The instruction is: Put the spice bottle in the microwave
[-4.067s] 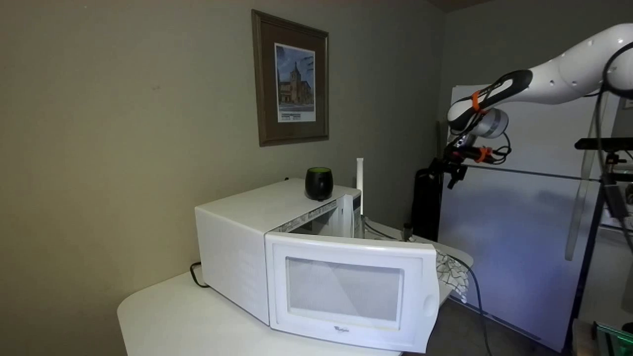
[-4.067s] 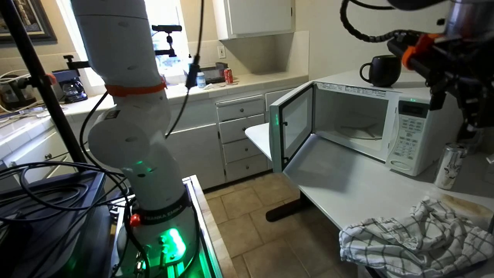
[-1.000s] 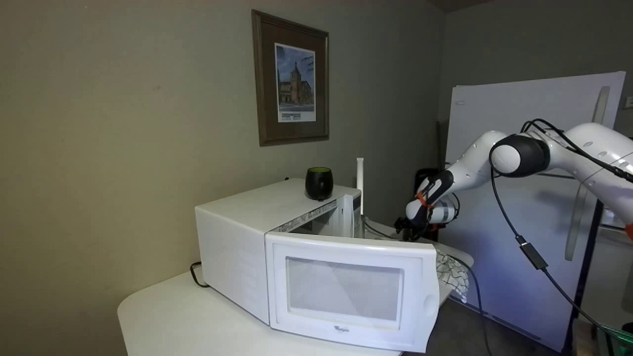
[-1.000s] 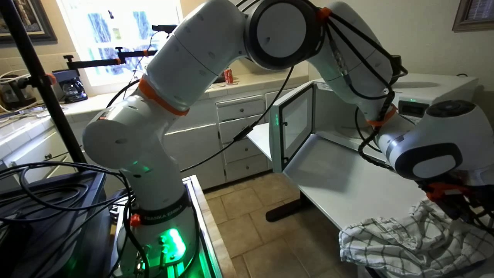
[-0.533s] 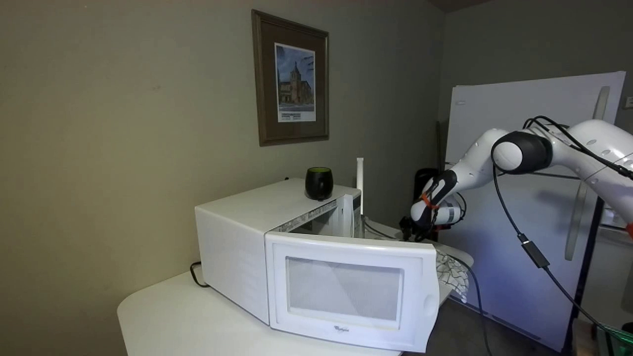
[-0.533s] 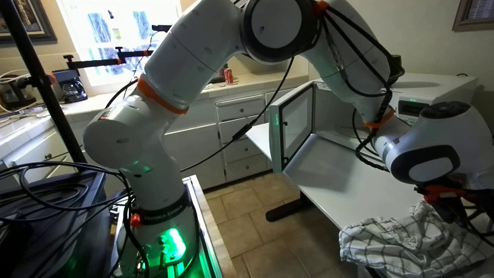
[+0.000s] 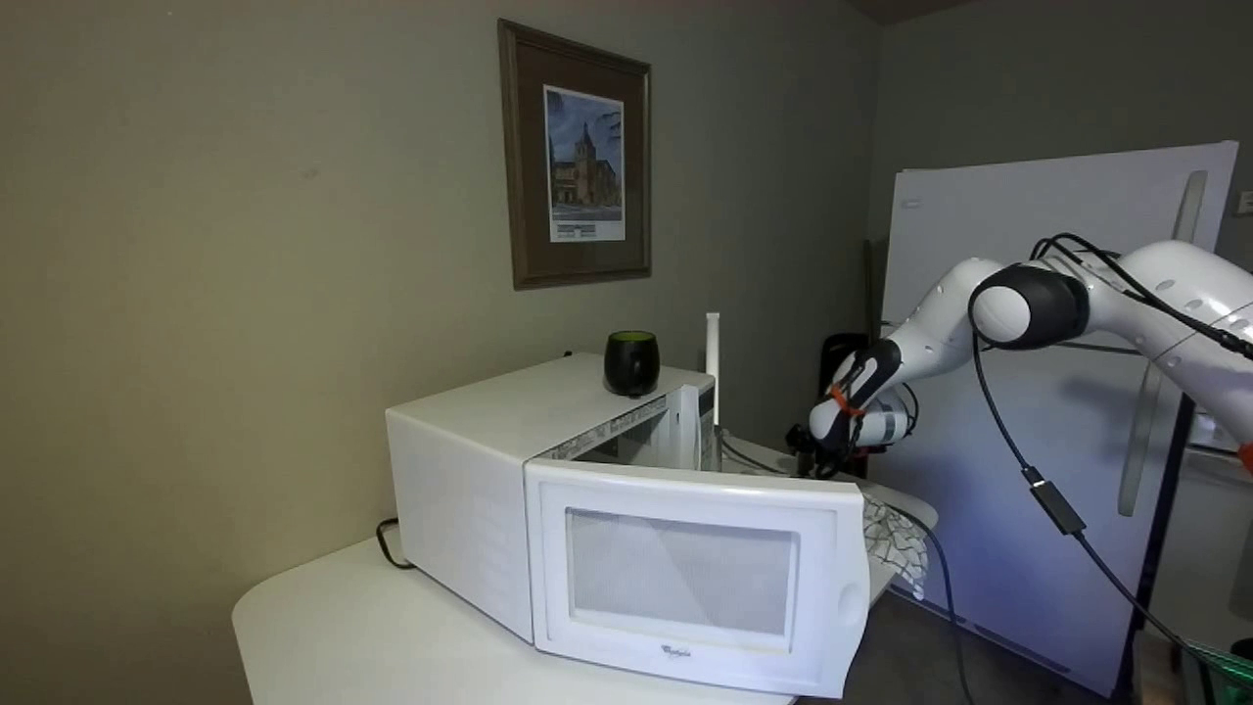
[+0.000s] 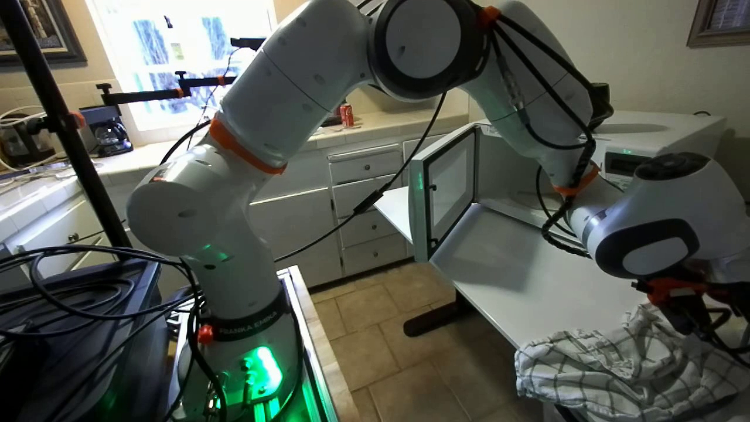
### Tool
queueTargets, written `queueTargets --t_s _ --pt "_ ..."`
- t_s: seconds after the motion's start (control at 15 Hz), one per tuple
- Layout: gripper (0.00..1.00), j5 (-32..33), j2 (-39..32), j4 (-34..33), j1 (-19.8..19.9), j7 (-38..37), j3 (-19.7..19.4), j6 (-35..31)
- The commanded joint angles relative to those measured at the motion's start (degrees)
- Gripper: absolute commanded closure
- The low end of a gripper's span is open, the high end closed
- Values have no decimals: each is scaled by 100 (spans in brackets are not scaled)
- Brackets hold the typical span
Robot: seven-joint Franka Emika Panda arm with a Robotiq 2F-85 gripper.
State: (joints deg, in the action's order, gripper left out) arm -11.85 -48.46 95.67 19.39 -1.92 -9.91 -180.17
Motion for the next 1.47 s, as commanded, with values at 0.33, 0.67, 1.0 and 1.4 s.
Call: queueTargets --t_s 0.33,0.67,1.0,1.4 --pt "42 60 -417 -438 -224 -436 -396 132" --pt "77 73 -496 -547 -255 -454 -423 81" --pt "77 248 -51 -116 -32 -33 61 -66" --pt "77 718 713 816 263 456 699 -976"
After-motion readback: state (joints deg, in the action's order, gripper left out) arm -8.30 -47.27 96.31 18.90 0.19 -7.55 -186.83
